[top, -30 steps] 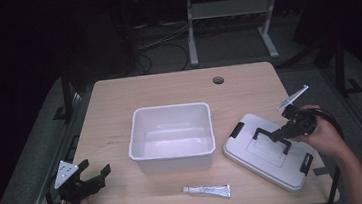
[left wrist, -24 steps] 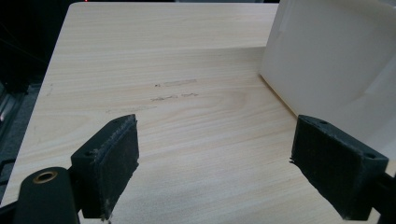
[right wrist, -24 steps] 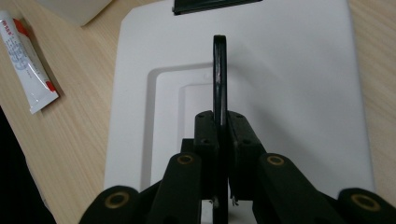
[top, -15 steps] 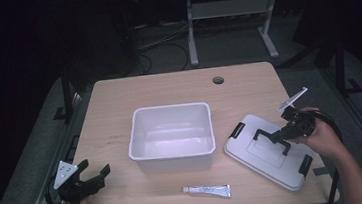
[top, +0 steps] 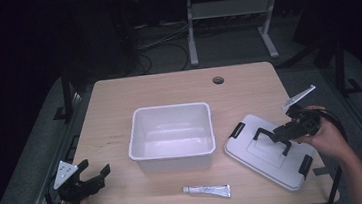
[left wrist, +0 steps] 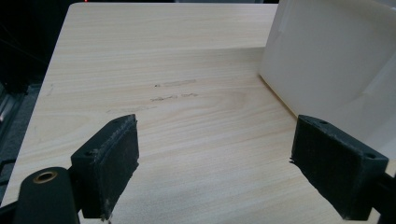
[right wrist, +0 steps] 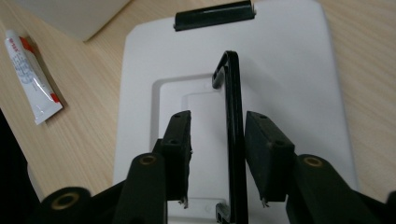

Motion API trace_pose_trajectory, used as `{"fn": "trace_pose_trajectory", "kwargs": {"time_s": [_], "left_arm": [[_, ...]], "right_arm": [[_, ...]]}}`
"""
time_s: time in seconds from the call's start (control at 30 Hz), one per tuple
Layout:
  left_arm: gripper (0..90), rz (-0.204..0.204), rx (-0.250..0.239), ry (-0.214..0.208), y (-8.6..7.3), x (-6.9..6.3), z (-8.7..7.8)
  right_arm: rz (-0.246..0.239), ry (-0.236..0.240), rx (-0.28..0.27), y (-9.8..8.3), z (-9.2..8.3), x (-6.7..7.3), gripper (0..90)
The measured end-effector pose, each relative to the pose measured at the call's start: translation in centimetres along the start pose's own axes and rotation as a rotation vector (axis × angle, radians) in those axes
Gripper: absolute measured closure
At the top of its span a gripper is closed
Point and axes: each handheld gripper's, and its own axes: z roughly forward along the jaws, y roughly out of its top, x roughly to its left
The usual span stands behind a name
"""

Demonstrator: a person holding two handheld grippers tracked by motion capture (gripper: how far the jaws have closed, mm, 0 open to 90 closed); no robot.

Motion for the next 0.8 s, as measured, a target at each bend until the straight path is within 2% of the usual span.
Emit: {"fn": "trace_pose_trajectory", "kwargs": {"time_s": [0.17, 0.33, 0.4, 0.47, 0.63, 0.8], "left_arm": [[14.0, -0.003, -0.003, 0.001, 0.0, 0.1, 0.0], [14.0, 0.006, 0.004, 0.006, 0.0, 0.0, 0.0], [14.0, 0.008, 0.003, 0.003, 0.0, 0.0, 0.0], [14.0, 0.004, -0.001, 0.000, 0.0, 0.0, -0.1], [14.0, 0.002, -0.002, 0.004, 0.0, 0.0, -0.1], [14.0, 0.001, -0.003, 0.002, 0.0, 0.0, -0.1]], "right_arm": [[-0.017, -0.011, -0.025, 0.3, -0.8, 0.5, 54.1], [-0.056, -0.012, -0.032, 0.9, -1.3, 1.9, 49.8], [-0.061, -0.007, -0.032, 0.9, -1.3, 2.1, 49.4], [-0.080, 0.003, -0.023, 1.1, -1.2, 3.0, 46.6], [-0.116, 0.019, -0.016, 1.1, -1.0, 4.3, 44.1], [-0.124, 0.039, -0.014, 1.1, -0.6, 5.0, 41.0]]}}
